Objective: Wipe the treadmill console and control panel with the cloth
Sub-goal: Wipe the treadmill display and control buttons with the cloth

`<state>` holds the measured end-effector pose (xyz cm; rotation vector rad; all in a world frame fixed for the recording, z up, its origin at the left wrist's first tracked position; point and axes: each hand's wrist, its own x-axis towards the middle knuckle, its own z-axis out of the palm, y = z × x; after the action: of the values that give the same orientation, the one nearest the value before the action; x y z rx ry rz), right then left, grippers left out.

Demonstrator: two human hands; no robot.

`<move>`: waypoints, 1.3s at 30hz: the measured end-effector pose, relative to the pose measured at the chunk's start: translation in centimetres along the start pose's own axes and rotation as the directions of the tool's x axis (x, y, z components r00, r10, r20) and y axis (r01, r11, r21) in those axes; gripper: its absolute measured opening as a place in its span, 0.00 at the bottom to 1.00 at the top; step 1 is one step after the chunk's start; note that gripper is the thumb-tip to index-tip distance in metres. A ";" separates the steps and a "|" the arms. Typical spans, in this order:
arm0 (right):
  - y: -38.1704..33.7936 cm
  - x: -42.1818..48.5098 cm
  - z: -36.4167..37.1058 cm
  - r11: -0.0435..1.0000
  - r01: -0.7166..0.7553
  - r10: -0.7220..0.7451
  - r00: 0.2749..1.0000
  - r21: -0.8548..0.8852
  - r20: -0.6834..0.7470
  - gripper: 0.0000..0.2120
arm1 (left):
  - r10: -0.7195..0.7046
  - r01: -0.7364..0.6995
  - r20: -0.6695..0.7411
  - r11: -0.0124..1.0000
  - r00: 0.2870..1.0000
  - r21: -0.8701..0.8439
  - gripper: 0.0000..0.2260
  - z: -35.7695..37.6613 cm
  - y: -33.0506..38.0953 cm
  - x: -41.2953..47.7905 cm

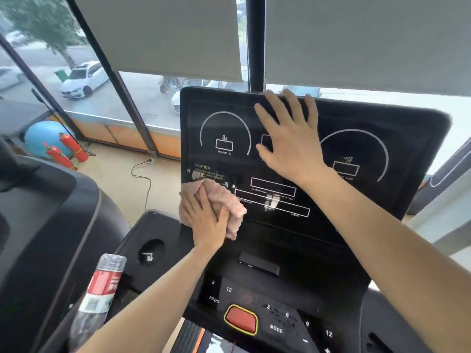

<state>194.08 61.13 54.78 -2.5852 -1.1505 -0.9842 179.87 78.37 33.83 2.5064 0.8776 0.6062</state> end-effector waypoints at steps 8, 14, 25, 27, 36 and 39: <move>0.7 -0.7 -0.3 0.999 0.051 -0.052 0.997 0.007 0.056 0.35 | -0.202 0.206 0.088 0.978 0.975 -0.028 0.44 1.6 -2.3 -3.3; 0.1 -1.3 -0.8 0.996 0.032 -0.038 0.997 0.079 0.068 0.34 | -0.308 0.325 0.139 0.937 0.941 -0.130 0.46 2.5 0.4 -5.4; -1.0 -23.9 -0.6 0.820 -0.443 0.434 0.894 0.361 0.110 0.27 | -0.119 0.130 0.251 0.991 0.961 -0.031 0.43 3.0 4.5 -10.0; -1.0 -27.9 -0.8 0.723 -0.609 0.590 0.790 0.326 0.166 0.29 | -0.078 0.097 0.255 0.993 0.964 -0.063 0.42 3.5 5.5 -10.9; 0.3 -36.2 0.1 0.638 -0.690 0.538 0.717 0.341 0.443 0.38 | 0.097 -0.060 0.260 0.988 0.961 -0.145 0.39 5.7 10.8 -16.6; 1.1 -37.0 0.1 0.630 -0.692 0.501 0.709 0.353 0.495 0.40 | 0.158 -0.109 0.299 0.978 0.941 -0.176 0.38 6.2 12.8 -18.7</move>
<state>176.73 37.78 31.90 -2.4237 -0.3897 -0.0256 175.98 55.47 30.41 2.4397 0.5244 0.2922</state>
